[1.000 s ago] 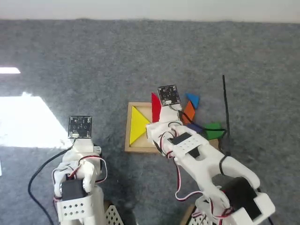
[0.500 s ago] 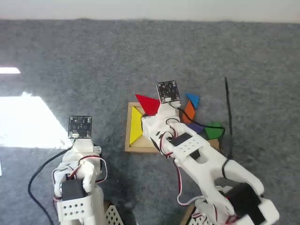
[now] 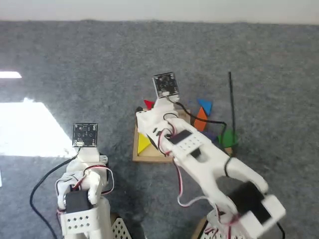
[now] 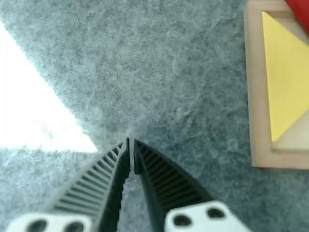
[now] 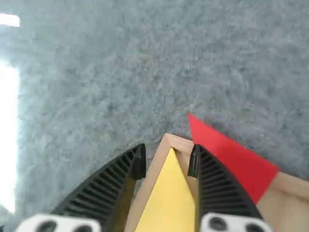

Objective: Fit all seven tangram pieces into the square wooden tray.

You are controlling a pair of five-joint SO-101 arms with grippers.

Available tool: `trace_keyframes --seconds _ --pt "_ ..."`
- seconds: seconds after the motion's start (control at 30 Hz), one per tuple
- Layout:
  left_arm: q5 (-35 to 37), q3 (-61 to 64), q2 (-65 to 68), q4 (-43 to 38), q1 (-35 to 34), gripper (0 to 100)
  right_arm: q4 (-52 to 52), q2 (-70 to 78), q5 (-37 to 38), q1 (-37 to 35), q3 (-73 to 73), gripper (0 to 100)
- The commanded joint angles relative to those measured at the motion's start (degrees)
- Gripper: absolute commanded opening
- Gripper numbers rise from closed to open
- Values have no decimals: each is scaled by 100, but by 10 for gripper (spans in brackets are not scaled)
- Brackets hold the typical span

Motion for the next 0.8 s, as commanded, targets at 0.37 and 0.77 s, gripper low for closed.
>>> trace_keyframes --seconds 0.37,0.77 --pt "9 -75 -105 18 -44 14 -66 752 88 -40 -695 165" --pt "9 -75 -105 18 -44 14 -92 752 88 708 -448 165"
